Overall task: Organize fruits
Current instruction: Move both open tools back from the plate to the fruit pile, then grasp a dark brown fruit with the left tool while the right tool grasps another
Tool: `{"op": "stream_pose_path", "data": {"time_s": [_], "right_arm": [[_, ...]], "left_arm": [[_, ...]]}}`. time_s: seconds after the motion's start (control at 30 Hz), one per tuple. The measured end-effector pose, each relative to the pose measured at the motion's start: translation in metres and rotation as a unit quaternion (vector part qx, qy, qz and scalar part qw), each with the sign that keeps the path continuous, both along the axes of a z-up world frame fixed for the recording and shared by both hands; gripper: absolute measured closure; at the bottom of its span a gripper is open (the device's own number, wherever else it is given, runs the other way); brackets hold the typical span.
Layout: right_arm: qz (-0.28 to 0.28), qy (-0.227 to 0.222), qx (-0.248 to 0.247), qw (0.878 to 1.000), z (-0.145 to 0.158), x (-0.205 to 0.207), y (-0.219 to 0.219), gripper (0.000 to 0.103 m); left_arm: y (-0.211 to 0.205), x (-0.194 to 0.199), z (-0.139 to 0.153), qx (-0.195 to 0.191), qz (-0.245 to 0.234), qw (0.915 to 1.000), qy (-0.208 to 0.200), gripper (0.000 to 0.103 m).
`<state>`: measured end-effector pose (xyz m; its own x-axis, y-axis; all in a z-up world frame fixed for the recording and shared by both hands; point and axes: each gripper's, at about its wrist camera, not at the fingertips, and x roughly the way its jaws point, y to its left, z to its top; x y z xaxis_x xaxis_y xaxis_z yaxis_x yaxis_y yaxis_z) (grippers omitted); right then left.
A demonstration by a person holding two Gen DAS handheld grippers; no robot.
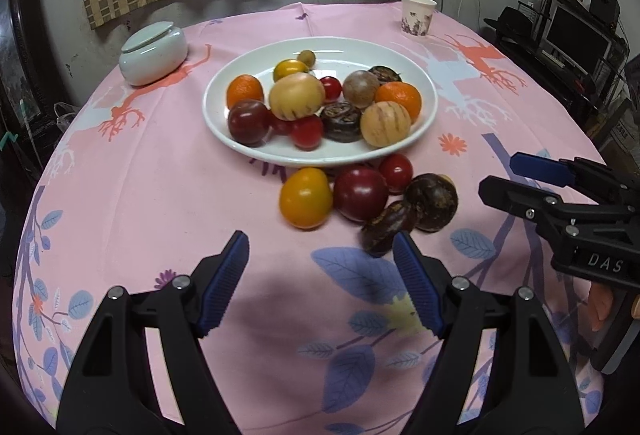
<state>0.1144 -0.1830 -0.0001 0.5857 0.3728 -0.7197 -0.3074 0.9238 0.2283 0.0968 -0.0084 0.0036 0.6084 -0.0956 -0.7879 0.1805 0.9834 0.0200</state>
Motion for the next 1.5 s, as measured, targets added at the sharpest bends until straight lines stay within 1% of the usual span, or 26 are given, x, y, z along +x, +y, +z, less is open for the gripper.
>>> {"op": "stream_pose_path", "data": {"time_s": [0.23, 0.4, 0.5, 0.53, 0.57, 0.63, 0.7, 0.77, 0.9, 1.03, 1.2, 1.33, 1.43, 1.5], "right_arm": [[0.008, 0.015, 0.009, 1.0, -0.005, -0.001, -0.002, 0.04], [0.011, 0.017, 0.015, 1.0, -0.005, -0.002, -0.004, 0.04], [0.011, 0.015, 0.013, 1.0, -0.005, -0.002, -0.004, 0.04], [0.012, 0.017, 0.014, 1.0, -0.005, -0.002, -0.004, 0.04], [0.013, 0.019, 0.014, 1.0, -0.005, -0.002, -0.004, 0.04], [0.013, 0.022, 0.013, 1.0, -0.005, -0.001, -0.004, 0.04], [0.013, 0.019, 0.014, 1.0, -0.005, -0.002, -0.004, 0.04], [0.014, 0.019, 0.012, 1.0, -0.006, -0.001, -0.003, 0.04], [0.022, 0.02, 0.002, 1.0, -0.009, -0.002, 0.002, 0.04], [0.026, 0.022, -0.006, 0.999, -0.014, -0.002, 0.007, 0.04], [0.023, 0.024, -0.013, 0.999, -0.017, -0.002, 0.01, 0.04], [0.019, 0.024, -0.009, 0.999, -0.016, -0.002, 0.007, 0.04], [0.019, 0.026, -0.006, 0.999, -0.016, -0.001, 0.005, 0.04], [0.021, 0.025, -0.006, 0.999, -0.015, -0.001, 0.005, 0.04]], "left_arm": [[-0.027, 0.005, -0.014, 0.027, -0.024, 0.9992, 0.016, 0.027], [-0.037, 0.01, -0.02, 0.027, -0.034, 0.9988, 0.021, 0.03], [-0.038, 0.016, -0.025, 0.024, -0.033, 0.9987, 0.032, 0.046], [-0.038, 0.018, -0.028, 0.02, -0.034, 0.9984, 0.041, 0.058], [-0.038, 0.02, -0.03, 0.018, -0.034, 0.998, 0.051, 0.067], [-0.039, 0.024, -0.035, 0.015, -0.029, 0.9973, 0.066, 0.069], [-0.039, 0.025, -0.037, 0.009, -0.032, 0.997, 0.07, 0.074], [-0.04, 0.023, -0.035, 0.01, -0.036, 0.9972, 0.065, 0.079], [-0.033, 0.016, -0.028, -0.007, -0.041, 0.9973, 0.061, 0.082], [-0.019, 0.007, -0.018, -0.016, -0.039, 0.9982, 0.043, 0.087], [-0.017, 0.009, -0.019, -0.026, -0.045, 0.9977, 0.043, 0.085], [-0.027, 0.012, -0.022, -0.014, -0.057, 0.9976, 0.038, 0.07], [-0.032, 0.015, -0.024, -0.012, -0.056, 0.9976, 0.04, 0.066], [-0.035, 0.017, -0.025, -0.015, -0.055, 0.9976, 0.04, 0.066]]}}
